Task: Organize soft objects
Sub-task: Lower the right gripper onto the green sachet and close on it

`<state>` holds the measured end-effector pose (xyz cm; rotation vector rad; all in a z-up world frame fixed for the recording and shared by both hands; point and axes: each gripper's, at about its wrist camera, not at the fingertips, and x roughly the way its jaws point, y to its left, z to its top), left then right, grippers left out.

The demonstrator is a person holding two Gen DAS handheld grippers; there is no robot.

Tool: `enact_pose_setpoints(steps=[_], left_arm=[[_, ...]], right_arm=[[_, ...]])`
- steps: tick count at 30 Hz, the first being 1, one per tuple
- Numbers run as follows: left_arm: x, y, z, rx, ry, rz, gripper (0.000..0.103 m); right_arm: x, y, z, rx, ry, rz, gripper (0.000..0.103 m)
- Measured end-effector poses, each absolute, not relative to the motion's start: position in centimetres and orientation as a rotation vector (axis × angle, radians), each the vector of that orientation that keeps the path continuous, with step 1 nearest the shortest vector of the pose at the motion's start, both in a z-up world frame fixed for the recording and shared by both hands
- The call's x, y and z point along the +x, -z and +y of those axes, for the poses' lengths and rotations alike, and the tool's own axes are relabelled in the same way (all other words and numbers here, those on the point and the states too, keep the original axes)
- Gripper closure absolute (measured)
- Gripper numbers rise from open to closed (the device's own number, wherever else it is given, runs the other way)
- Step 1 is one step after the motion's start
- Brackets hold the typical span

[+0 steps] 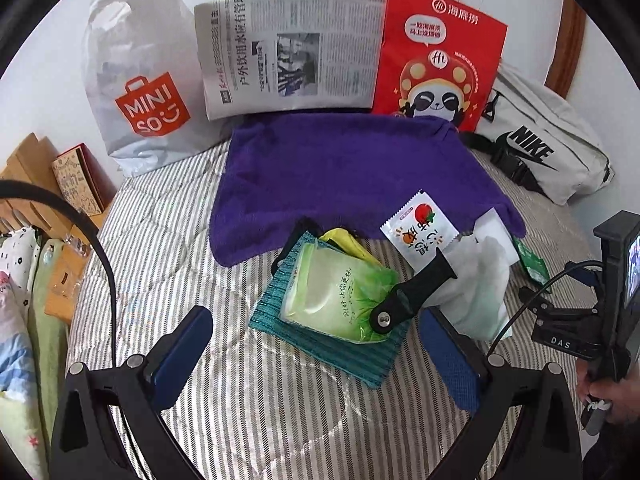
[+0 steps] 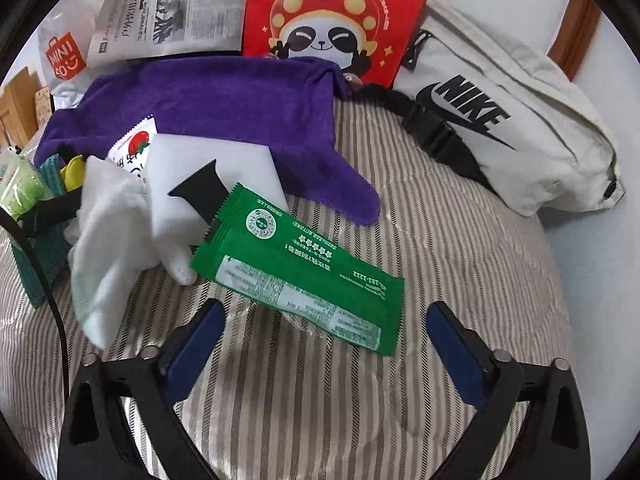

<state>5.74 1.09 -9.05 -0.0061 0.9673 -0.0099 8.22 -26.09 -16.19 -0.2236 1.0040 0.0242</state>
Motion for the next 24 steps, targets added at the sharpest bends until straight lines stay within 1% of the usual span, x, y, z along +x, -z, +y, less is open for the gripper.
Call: enact_pose_setpoints(steps=[4, 5, 7, 10, 12, 16, 18, 19, 24], left_arm=[[6.5, 9.8, 0.6, 0.014, 0.014, 0.991, 0.0], [6.6, 9.9, 0.5, 0.018, 0.015, 0.996, 0.0], [6.8, 10.2, 0.1, 0.028, 0.019, 1.007, 0.0], [7.1, 10.6, -0.1, 0.028, 0.027, 1.016, 0.0], [7.1, 10.7, -0.3, 0.03, 0.035, 1.019, 0.0], [7.3, 10.8, -0.3, 0.029, 0.036, 1.026, 0.0], [7.5, 10.9, -0.3, 0.027, 0.036, 1.031, 0.0], [7.5, 11.0, -0.3, 0.029, 0.038, 1.032, 0.0], [7.7, 11.1, -0.4, 0.034, 0.04, 1.04, 0.0]], right_arm=[[8.7, 16.2, -26.2, -0.198, -0.056, 0.986, 0.019], [8.7, 16.1, -26.2, -0.195, -0.058, 0.982, 0.024], [8.8, 15.7, -26.5, -0.175, -0.075, 0.983, 0.031], [8.8, 14.7, -26.7, -0.145, -0.103, 0.962, 0.036], [9.0, 14.1, -26.9, -0.145, -0.106, 0.952, 0.044], [9.6, 13.5, -27.1, -0.134, -0.128, 0.938, 0.046], [10.2, 13.7, -27.1, -0.137, -0.128, 0.948, 0.062], [10.6, 13.8, -27.1, -0.14, -0.132, 0.956, 0.064], [12.4, 15.0, -27.0, -0.174, -0.128, 0.985, 0.066]])
